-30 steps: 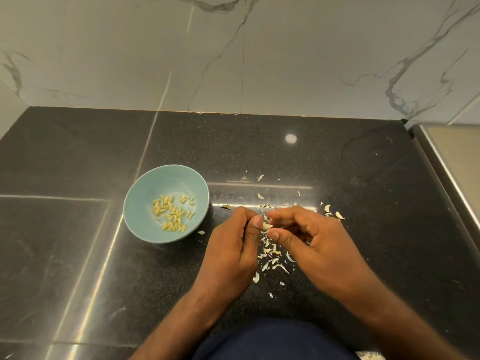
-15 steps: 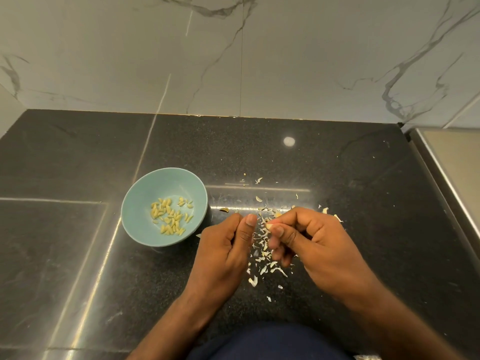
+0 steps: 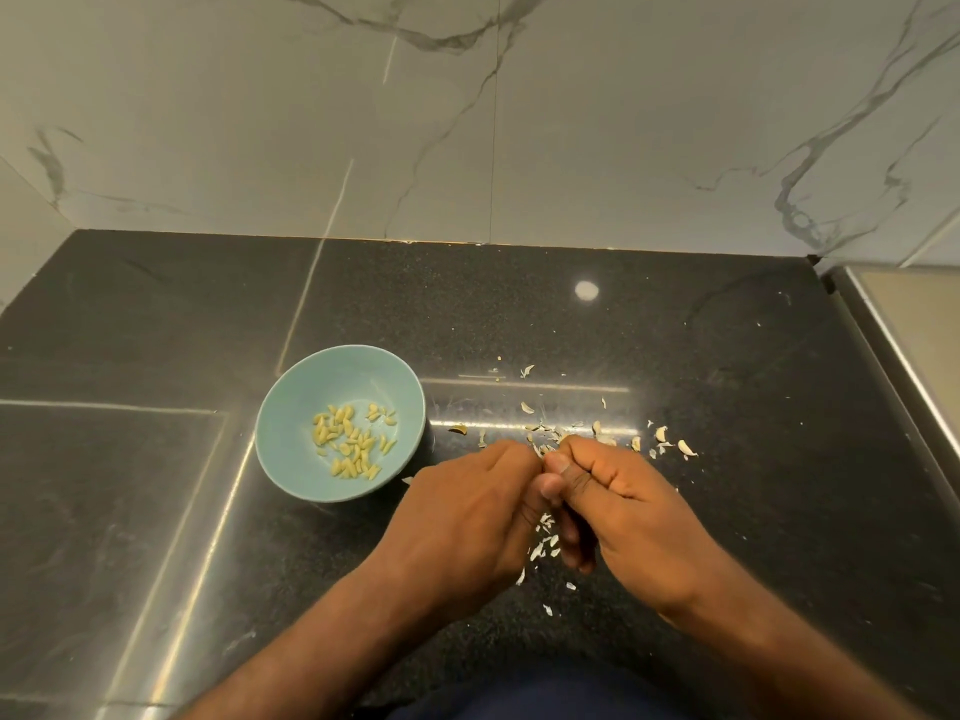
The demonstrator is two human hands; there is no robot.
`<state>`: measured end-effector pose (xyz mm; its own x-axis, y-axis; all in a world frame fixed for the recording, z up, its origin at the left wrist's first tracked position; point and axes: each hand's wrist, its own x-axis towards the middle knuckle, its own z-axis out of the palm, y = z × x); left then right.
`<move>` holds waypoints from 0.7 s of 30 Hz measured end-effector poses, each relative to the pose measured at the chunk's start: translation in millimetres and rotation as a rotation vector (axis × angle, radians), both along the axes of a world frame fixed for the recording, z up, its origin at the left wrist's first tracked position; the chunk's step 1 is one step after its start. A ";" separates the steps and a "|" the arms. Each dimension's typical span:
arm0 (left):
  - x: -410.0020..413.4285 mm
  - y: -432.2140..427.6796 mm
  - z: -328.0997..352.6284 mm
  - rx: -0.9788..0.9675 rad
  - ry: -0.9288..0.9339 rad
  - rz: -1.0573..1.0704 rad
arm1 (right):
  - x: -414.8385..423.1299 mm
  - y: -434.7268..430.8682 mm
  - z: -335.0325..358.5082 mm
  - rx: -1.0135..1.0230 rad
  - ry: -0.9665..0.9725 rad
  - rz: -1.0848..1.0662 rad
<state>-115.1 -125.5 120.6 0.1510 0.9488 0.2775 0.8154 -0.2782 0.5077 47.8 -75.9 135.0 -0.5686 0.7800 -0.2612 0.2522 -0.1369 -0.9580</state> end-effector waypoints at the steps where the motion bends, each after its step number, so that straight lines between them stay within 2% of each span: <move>1: 0.9 0.4 -2.2 0.011 -0.030 0.025 | -1.8 -0.5 0.7 -0.009 -0.004 -0.008; 4: 7.9 0.0 -5.3 -0.018 -0.249 0.099 | -6.8 -6.3 3.3 0.071 -0.016 -0.043; 8: 18.6 -5.6 -2.9 -0.108 -0.653 0.125 | -11.1 -13.7 -1.0 0.433 -0.062 -0.078; 13: 20.8 -11.6 5.7 -0.406 -1.126 0.195 | -8.2 -8.3 -12.4 0.830 -0.147 0.000; 15: 19.5 -12.0 9.4 -0.501 -1.191 0.215 | -5.5 -5.5 -15.4 0.953 -0.196 0.047; 17: 18.6 -11.0 10.2 -0.510 -1.193 0.237 | -3.8 -4.5 -16.7 0.926 -0.196 0.055; 21: 18.1 -7.5 7.6 -0.370 -1.117 0.224 | -2.5 -8.9 -11.7 0.631 -0.035 -0.102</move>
